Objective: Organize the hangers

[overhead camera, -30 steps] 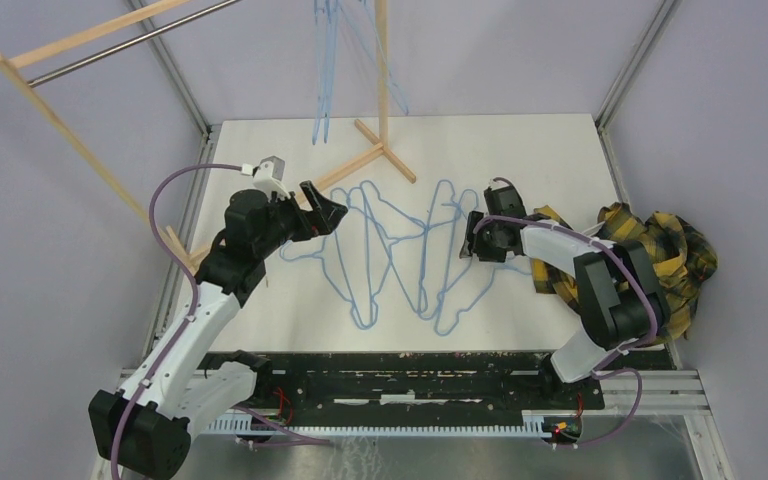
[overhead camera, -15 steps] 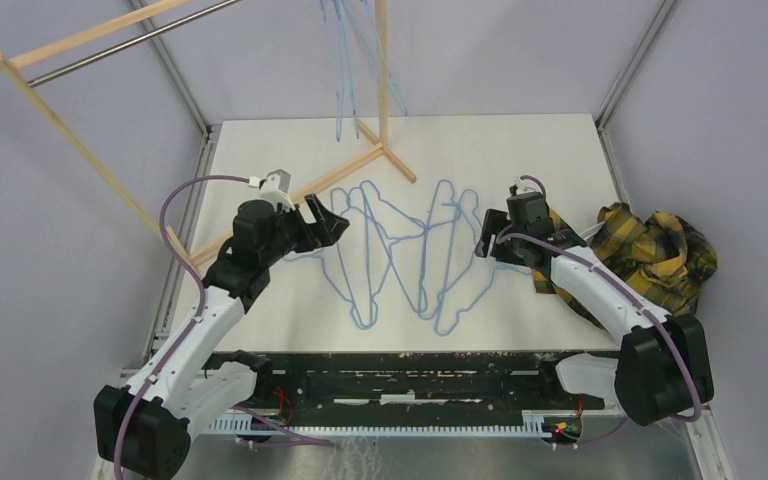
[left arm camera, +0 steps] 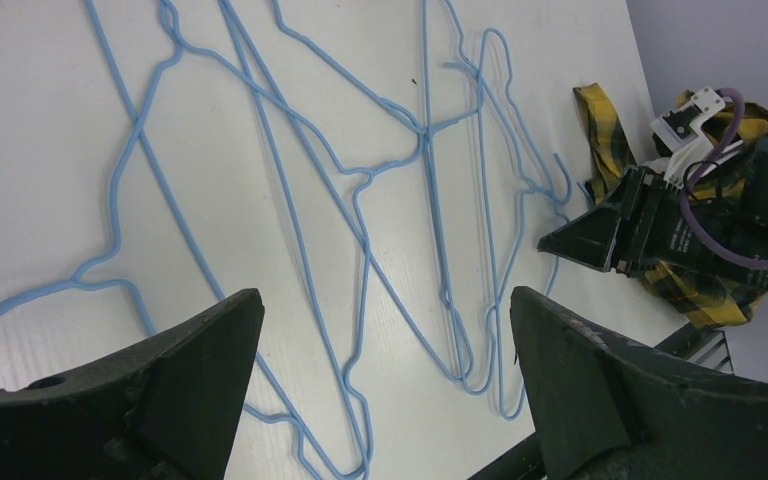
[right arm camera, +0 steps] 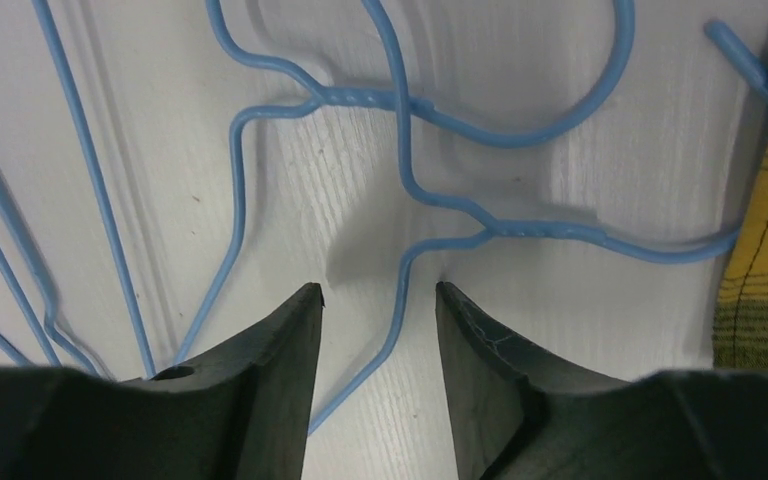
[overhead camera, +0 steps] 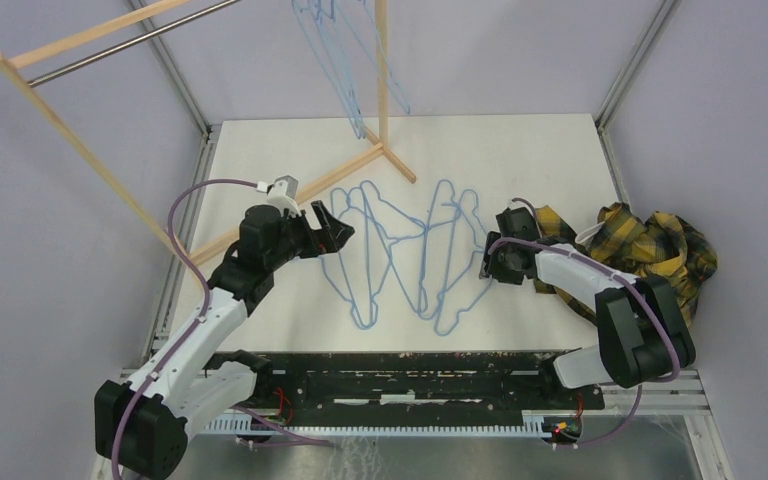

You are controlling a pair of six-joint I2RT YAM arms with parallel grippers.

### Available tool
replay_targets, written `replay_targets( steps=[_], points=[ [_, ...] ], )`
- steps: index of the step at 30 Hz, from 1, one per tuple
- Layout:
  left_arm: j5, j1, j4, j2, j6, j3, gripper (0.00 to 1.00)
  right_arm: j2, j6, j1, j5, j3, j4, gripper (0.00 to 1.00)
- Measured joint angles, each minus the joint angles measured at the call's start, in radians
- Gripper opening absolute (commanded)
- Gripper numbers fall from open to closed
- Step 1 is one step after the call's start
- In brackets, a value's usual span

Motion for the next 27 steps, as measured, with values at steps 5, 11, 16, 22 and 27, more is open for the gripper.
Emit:
replay_targets(
  steps=[5, 11, 16, 22, 27],
  points=[
    [-0.011, -0.055, 0.000, 0.000, 0.000, -0.003, 0.97, 0.050, 0.002, -0.001, 0.006, 0.015, 0.074, 0.14],
    [-0.075, -0.214, 0.000, 0.014, 0.000, -0.003, 0.97, 0.062, -0.002, -0.003, 0.013, 0.017, 0.107, 0.00],
    [-0.118, -0.336, 0.007, 0.036, 0.000, -0.003, 0.96, -0.029, -0.001, -0.003, 0.011, -0.019, 0.062, 0.01],
    [-0.166, -0.446, 0.030, 0.127, 0.000, 0.034, 0.95, -0.229, 0.002, -0.003, 0.008, -0.012, -0.015, 0.01],
    [-0.200, -0.525, 0.075, 0.216, 0.000, 0.084, 0.95, -0.265, 0.008, -0.003, -0.012, 0.025, -0.034, 0.01]
  ],
)
